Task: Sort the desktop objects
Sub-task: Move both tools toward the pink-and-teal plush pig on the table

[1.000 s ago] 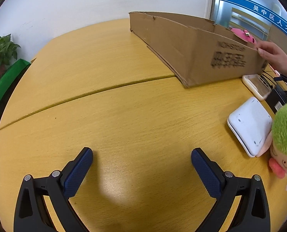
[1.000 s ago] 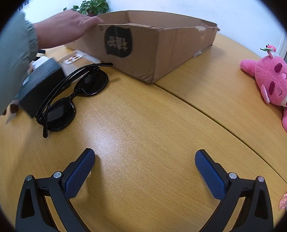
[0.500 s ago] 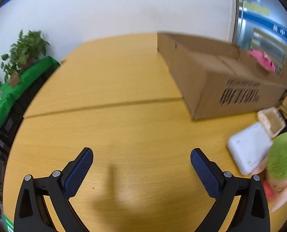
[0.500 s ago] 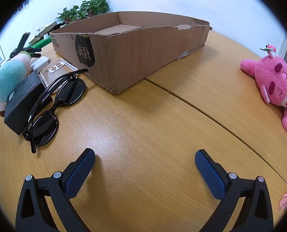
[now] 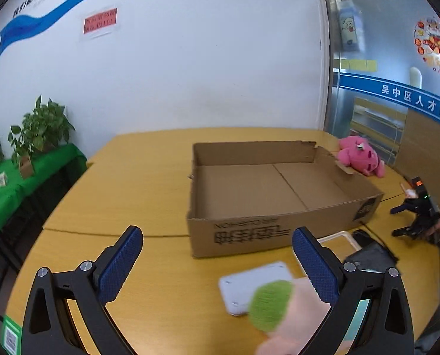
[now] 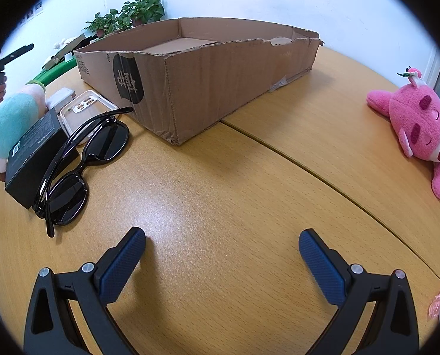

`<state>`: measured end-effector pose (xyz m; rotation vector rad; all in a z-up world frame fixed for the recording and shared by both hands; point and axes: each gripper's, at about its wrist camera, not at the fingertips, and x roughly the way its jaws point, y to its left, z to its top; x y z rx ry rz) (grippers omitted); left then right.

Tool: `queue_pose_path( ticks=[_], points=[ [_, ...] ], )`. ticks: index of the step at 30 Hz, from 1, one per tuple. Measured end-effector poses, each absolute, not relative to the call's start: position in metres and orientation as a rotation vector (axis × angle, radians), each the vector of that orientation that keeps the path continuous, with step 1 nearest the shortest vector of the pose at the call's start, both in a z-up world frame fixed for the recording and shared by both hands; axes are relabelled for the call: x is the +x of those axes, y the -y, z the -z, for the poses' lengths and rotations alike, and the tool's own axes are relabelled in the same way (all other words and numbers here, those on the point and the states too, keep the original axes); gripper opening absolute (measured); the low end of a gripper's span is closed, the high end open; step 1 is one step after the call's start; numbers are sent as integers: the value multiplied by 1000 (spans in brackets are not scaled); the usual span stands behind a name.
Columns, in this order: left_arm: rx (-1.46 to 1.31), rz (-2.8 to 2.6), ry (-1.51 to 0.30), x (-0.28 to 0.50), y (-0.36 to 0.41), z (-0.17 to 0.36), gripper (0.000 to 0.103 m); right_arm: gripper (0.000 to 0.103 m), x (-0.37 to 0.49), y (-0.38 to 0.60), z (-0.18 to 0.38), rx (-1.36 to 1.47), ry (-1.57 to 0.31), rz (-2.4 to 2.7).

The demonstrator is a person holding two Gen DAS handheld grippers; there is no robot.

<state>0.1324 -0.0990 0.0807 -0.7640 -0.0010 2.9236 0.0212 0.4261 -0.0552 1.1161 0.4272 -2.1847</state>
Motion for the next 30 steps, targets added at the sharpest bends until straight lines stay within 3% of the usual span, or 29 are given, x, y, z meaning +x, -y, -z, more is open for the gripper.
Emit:
queue_pose_path(
  ticks=[4, 7, 13, 16, 19, 29, 30],
  points=[
    [-790, -2913, -14, 148, 84, -84, 102, 103, 14, -415, 46, 1267, -360, 2297],
    [-801, -2894, -5, 153, 77, -84, 102, 103, 57, -403, 27, 1252, -183, 2350],
    [-742, -2862, 36, 168, 47, -91, 102, 102, 158, -331, -38, 976, -347, 2699],
    [-736, -2833, 75, 169, 38, -94, 102, 103, 181, -309, -66, 873, -152, 2658],
    [-781, -2819, 94, 169, 33, -94, 102, 102, 186, -278, -79, 941, 45, 2518],
    [-869, -2855, 118, 184, 40, -75, 102, 102, 216, -192, -78, 920, -197, 2501],
    [-875, -2873, 103, 185, 40, -72, 102, 98, 217, -190, -77, 921, -200, 2488]
  ],
)
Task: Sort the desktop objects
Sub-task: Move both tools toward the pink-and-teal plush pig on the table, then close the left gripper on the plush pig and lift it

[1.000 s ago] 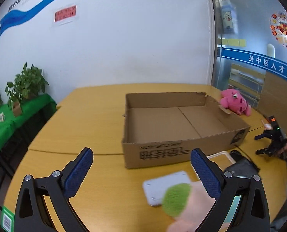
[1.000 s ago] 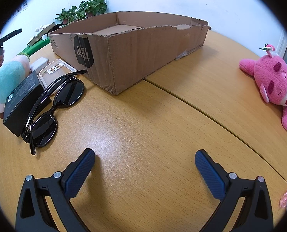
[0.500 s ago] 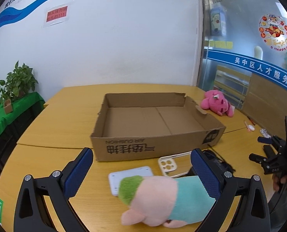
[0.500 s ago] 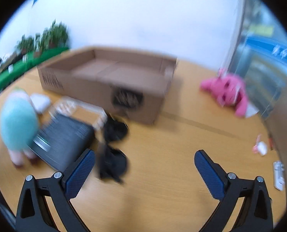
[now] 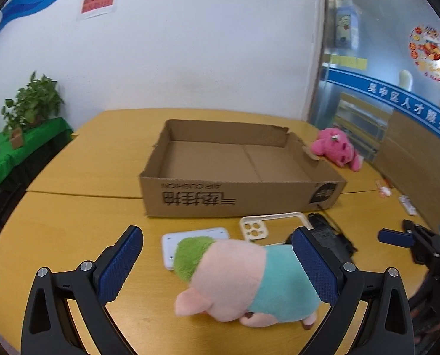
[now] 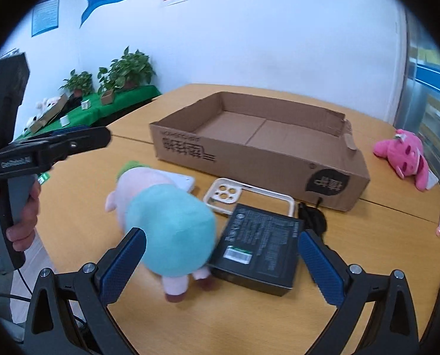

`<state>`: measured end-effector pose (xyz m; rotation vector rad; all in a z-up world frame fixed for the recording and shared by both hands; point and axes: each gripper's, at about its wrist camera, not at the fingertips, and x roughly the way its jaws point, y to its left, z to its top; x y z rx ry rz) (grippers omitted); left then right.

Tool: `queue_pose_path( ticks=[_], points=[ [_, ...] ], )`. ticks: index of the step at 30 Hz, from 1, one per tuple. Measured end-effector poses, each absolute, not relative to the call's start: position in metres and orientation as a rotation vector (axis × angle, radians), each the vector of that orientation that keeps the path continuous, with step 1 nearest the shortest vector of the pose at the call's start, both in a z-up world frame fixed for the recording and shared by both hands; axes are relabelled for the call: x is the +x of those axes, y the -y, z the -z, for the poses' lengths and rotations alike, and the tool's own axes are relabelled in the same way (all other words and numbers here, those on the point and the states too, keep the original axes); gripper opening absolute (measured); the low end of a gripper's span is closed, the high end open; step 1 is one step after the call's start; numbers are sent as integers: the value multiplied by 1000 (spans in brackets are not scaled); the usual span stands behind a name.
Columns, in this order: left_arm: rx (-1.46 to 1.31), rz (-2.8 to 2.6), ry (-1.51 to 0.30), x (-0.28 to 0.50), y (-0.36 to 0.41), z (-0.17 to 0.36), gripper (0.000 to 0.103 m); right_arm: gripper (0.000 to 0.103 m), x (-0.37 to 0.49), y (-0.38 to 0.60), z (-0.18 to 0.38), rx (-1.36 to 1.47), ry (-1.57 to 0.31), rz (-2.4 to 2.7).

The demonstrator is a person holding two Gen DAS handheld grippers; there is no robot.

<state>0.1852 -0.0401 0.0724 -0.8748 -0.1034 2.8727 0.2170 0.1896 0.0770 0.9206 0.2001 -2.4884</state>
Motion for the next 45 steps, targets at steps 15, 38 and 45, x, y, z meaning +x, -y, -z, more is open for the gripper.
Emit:
queue_pose_path(
  ticks=[15, 38, 45],
  points=[
    [-920, -2812, 166, 182, 37, -59, 100, 79, 223, -167, -63, 1003, -204, 2362],
    [-946, -2687, 237, 166, 40, -40, 100, 79, 197, -161, -37, 1094, -148, 2324],
    [-1002, -2665, 290, 159, 49, -27, 100, 79, 191, -161, -28, 1104, -135, 2274]
  ],
)
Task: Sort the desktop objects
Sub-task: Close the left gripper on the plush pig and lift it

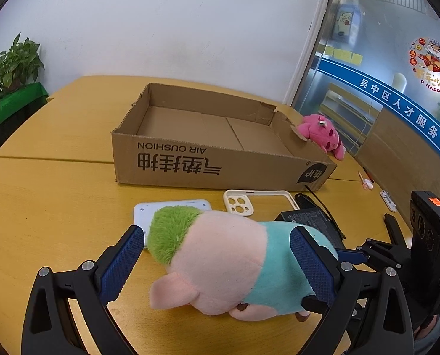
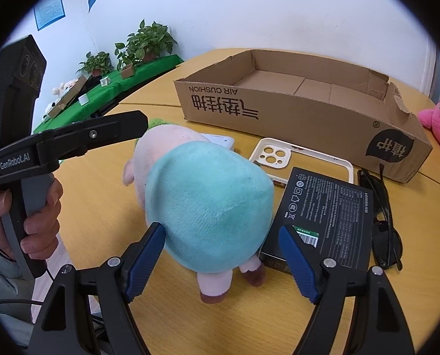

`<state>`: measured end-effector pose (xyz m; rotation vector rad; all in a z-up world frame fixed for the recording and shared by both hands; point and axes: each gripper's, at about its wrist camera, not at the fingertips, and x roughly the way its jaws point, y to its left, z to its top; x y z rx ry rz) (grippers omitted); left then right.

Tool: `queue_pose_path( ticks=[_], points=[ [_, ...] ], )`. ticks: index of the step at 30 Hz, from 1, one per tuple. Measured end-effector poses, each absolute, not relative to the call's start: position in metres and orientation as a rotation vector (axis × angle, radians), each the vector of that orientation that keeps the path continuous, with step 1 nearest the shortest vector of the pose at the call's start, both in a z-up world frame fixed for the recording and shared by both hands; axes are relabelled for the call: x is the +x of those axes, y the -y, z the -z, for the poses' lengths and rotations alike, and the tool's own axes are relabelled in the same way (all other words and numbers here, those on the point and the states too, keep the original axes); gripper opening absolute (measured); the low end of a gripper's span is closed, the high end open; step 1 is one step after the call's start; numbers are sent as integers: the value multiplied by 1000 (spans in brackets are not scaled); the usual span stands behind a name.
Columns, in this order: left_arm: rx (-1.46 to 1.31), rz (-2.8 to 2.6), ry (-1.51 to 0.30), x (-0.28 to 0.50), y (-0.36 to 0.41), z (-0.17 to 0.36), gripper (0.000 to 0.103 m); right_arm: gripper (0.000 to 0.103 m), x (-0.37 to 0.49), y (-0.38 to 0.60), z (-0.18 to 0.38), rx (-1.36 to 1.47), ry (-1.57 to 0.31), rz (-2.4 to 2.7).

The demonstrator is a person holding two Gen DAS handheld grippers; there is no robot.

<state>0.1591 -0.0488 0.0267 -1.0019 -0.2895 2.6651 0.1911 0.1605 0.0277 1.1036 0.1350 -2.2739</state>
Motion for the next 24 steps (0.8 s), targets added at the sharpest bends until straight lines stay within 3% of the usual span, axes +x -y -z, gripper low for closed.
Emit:
queue_pose_path(
  ticks=[11, 12, 13, 16, 22, 24],
  points=[
    [-1150, -2445, 462, 133, 58, 14, 100, 84, 187, -148, -15, 1078, -211, 2200],
    [-1143, -2441, 453, 133, 58, 15, 99, 84, 187, -145, -15, 1069, -229, 2209],
    [-1137, -2428, 460, 134, 58, 16, 91, 83, 187, -143, -15, 1058, -245, 2213],
    [-1128, -2427, 490, 138, 61, 13, 79, 80, 186, -144, -15, 1042, -244, 2211],
    [-1156, -2348, 470, 157, 75, 14, 77, 85, 181, -164, -22, 1027, -139, 2148],
    [-1168, -2332, 551, 155, 89, 23, 80, 86, 172, -168, -18, 1065, -108, 2103]
  ],
)
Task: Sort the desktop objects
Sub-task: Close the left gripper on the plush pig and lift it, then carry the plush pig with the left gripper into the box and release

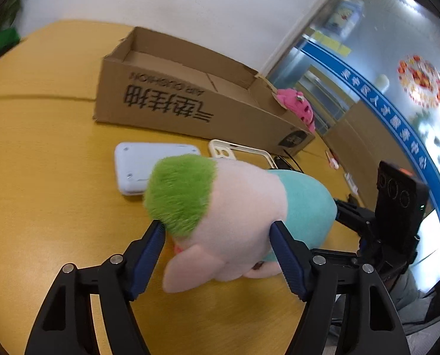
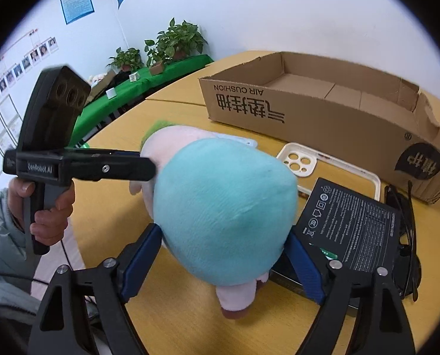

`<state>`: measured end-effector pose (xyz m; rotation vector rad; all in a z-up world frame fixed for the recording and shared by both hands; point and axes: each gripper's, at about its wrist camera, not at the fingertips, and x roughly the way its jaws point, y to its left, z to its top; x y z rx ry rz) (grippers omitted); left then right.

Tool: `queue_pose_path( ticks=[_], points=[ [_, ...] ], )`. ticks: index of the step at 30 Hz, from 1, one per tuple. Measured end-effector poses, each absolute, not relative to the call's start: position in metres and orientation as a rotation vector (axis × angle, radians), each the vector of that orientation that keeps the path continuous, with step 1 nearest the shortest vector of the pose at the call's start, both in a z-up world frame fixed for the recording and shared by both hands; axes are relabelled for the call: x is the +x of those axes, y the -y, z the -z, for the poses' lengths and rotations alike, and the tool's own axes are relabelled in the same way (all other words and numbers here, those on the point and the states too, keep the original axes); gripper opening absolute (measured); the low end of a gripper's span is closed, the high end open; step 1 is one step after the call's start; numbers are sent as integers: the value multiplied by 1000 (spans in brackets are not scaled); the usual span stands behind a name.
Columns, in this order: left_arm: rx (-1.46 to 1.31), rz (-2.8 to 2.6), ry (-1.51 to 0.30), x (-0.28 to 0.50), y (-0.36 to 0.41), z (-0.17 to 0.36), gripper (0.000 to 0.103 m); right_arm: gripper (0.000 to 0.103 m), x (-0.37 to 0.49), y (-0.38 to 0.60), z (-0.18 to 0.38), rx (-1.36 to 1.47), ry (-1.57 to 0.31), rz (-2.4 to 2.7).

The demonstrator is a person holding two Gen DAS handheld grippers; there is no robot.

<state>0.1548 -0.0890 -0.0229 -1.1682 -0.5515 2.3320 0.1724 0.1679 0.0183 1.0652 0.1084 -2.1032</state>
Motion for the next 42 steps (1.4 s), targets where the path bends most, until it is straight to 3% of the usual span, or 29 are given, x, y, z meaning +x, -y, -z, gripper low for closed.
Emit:
queue_pose_path(
  ticks=[2, 5, 7, 10, 16, 22, 34, 42],
  points=[
    [-1194, -2313, 638, 145, 99, 33, 86, 87, 165, -169, -17, 1096, -72, 2081],
    [-1177, -2273, 669, 130, 97, 39, 88, 87, 160, -156, -15, 1101, -114, 2114],
    [-1163, -2210, 656, 123, 88, 40, 80, 88, 159, -146, -12, 1091, -174, 2138],
    [-1134, -2252, 479, 129, 65, 32, 79, 87, 164, -138, -6, 1103, -236, 2164],
    [-1056, -2279, 436, 142, 61, 5, 74, 83, 177, -141, -18, 1017, -214, 2240],
    [-859, -2372, 329, 126, 63, -67, 70, 80, 178, -141, -76, 778, -242, 2345],
    [-414, -2509, 108, 17, 73, -255, 67, 78, 77, -142, -259, 341, -368, 2485],
    [-406, -2567, 123, -81, 93, -307, 67, 78, -24, -129, -318, 330, -399, 2433]
  ],
)
